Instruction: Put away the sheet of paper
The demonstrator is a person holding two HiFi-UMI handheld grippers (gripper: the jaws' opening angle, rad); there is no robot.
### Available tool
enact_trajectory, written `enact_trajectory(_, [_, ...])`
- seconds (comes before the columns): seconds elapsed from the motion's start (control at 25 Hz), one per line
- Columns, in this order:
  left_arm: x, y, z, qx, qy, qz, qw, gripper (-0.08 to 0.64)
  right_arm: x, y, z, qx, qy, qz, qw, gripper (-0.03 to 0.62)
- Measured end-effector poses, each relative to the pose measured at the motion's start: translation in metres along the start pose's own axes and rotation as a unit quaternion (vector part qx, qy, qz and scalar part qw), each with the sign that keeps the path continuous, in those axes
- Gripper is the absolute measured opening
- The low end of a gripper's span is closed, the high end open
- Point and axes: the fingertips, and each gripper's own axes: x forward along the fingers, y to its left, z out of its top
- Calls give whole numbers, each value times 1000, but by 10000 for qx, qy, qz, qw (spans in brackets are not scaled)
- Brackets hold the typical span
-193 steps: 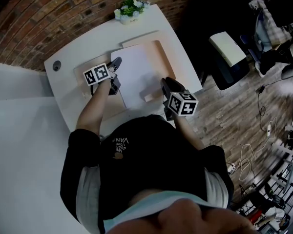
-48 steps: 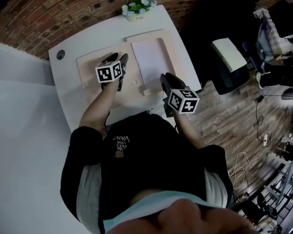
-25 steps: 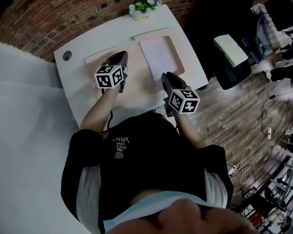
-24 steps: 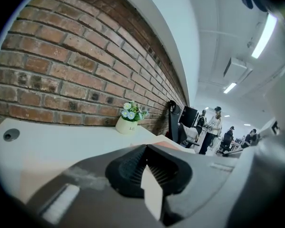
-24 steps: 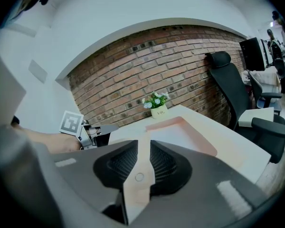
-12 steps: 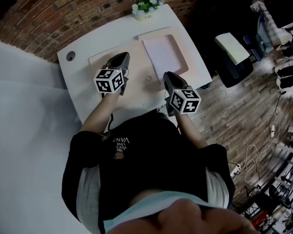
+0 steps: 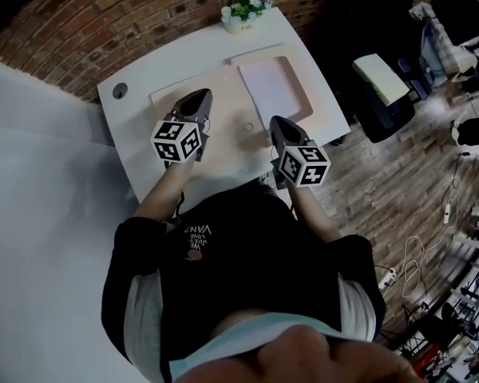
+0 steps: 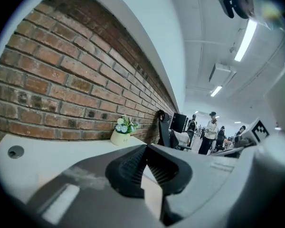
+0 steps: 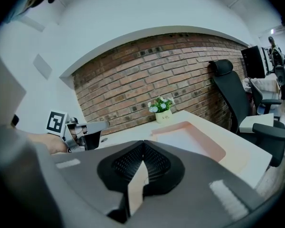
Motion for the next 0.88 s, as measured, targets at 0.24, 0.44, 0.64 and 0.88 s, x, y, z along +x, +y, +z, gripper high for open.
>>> enact_trajectory(0.24, [-18,-8,6,242,-118,-207,9994,2,1,16,1,-43,-172,103,9998,-2])
enact_trajectory(0.44, [-31,-15,5,380,-135,-337,9986,2,-1,28,1,-140,-321,150,9993,-2])
enact_trajectory(0.64, [-44,-19,2,391,-190,-395,9983,2,-5,37,-2,-171,-408,149,9989,-2])
enact_trajectory(0.88, [-60,-31,1,575,-223,-519,9967,2,-9,49,-8,-157,-479,179,9986,-3])
